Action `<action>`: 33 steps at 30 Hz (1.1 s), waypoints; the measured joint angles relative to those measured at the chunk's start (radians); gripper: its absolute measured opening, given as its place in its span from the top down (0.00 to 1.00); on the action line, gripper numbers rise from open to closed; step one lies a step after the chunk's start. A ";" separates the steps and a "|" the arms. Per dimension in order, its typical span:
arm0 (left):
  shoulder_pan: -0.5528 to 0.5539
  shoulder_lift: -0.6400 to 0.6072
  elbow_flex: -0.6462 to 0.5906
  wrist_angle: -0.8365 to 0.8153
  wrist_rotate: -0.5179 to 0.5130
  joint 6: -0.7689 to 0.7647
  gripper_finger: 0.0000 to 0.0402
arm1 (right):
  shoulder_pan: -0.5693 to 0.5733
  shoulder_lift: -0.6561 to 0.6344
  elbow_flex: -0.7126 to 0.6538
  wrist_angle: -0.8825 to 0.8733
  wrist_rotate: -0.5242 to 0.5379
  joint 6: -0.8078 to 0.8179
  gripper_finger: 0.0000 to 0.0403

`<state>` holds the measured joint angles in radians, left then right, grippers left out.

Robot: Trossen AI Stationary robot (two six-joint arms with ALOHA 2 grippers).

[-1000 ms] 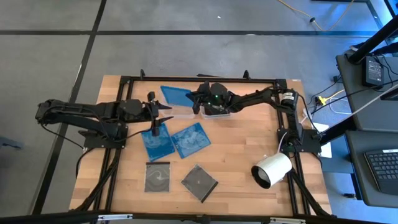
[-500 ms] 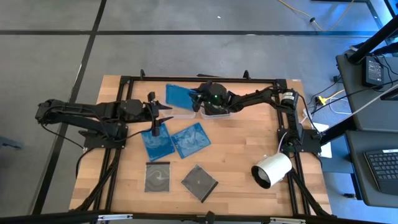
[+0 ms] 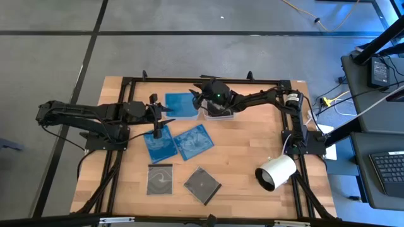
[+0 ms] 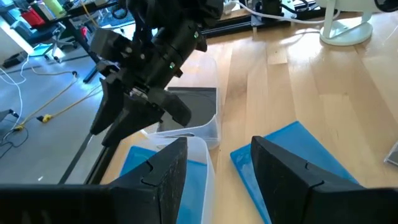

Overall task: Pick & place jewel cases by type
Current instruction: Put the right blue CD case into the left transparent bin

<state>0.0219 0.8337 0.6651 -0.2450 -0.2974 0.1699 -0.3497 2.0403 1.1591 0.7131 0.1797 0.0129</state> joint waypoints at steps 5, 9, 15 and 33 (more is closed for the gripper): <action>0.000 0.000 0.000 -0.028 0.007 0.000 0.55 | 0.038 -0.091 -0.002 -0.072 -0.114 -0.090 0.56; 0.000 0.000 0.000 -0.053 0.008 -0.010 0.56 | 0.079 -0.199 -0.003 -0.307 -0.253 -0.095 0.56; 0.000 0.018 0.000 -0.068 0.014 -0.006 0.57 | 0.136 -0.300 -0.003 -0.691 -0.406 0.049 0.56; -0.027 0.415 0.000 -0.017 0.150 -0.196 0.65 | 0.340 -0.259 -0.005 -0.971 -0.147 -0.077 0.56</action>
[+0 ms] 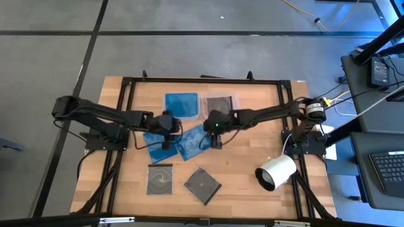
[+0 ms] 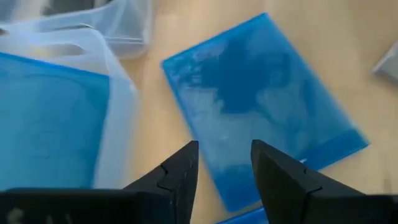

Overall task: Pick & place jewel cases by type
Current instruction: Put the right blue CD case into the left transparent bin

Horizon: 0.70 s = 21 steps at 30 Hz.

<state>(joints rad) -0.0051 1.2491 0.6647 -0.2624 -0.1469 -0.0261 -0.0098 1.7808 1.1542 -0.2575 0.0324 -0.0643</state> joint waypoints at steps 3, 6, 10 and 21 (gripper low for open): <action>0.000 0.021 0.000 0.040 0.016 -0.046 0.67 | 0.035 0.009 -0.001 0.012 0.024 -0.024 0.56; 0.008 0.041 0.000 0.060 0.015 -0.109 0.69 | 0.058 0.014 -0.001 0.016 0.026 -0.024 0.56; 0.016 0.080 0.000 0.065 0.016 -0.188 0.70 | 0.080 0.043 -0.002 0.028 0.028 -0.022 0.56; 0.015 0.158 0.001 0.115 0.011 -0.170 0.69 | 0.113 0.144 0.001 0.104 0.048 -0.050 0.56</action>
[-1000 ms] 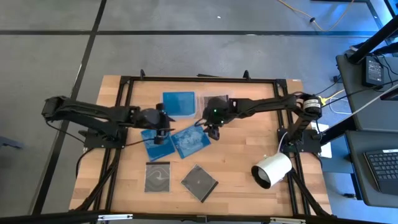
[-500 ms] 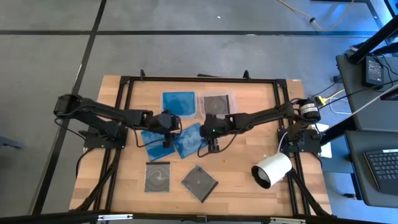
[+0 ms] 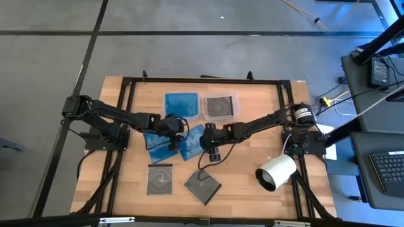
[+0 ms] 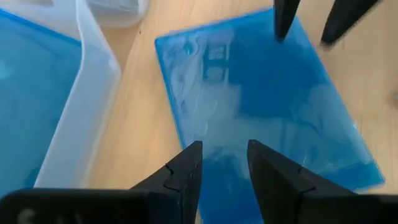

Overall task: Pick & place jewel cases by type
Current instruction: Put the right blue CD case into the left transparent bin

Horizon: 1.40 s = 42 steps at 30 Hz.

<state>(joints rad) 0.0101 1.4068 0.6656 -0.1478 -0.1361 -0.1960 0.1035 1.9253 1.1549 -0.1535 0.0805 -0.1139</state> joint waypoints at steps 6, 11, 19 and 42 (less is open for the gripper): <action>0.001 0.009 0.000 -0.027 -0.001 -0.082 0.59 | 0.006 0.014 -0.002 0.010 0.008 0.000 0.56; 0.001 0.023 0.000 -0.030 -0.048 -0.177 0.47 | 0.006 0.015 -0.002 0.022 0.008 0.002 0.56; 0.003 0.043 0.001 0.016 -0.077 -0.347 0.41 | 0.014 0.015 -0.002 0.019 0.007 -0.032 0.56; 0.117 0.230 0.002 0.138 0.167 -0.400 0.44 | 0.049 0.021 -0.129 0.045 0.184 -0.183 0.56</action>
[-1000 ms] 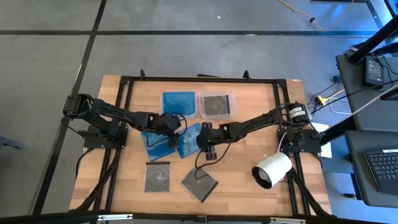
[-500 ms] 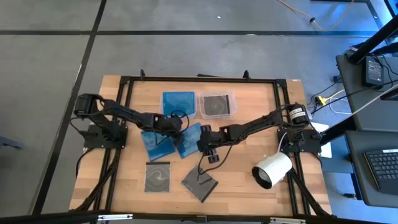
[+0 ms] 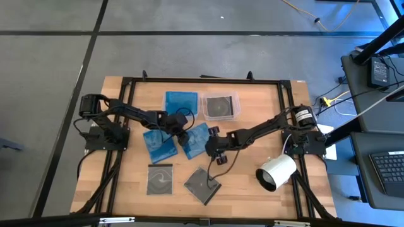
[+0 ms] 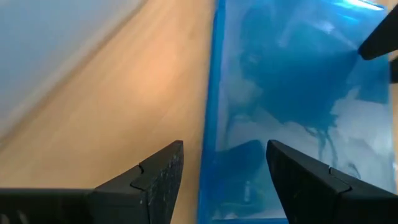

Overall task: Pick & place jewel cases by type
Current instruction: Put the right blue CD case into the left transparent bin

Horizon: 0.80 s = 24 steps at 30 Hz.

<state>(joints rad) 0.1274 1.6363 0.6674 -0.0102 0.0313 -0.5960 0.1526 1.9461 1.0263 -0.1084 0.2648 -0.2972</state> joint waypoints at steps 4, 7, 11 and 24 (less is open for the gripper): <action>0.008 0.002 -0.002 0.029 0.061 0.008 0.44 | 0.013 0.009 -0.076 0.154 0.063 -0.009 0.56; 0.011 0.002 -0.003 0.052 0.108 0.007 0.44 | 0.022 0.012 -0.108 0.235 0.079 -0.027 0.56; 0.012 0.003 -0.004 0.074 0.159 -0.024 0.44 | 0.030 0.014 -0.111 0.252 0.098 -0.035 0.56; 0.058 0.002 -0.006 0.087 0.288 -0.061 0.44 | 0.035 0.014 -0.112 0.267 0.093 -0.054 0.55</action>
<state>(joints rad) 0.1855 1.6382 0.6617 0.0770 0.3198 -0.6571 0.1871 1.9606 0.9138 0.1591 0.3580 -0.3508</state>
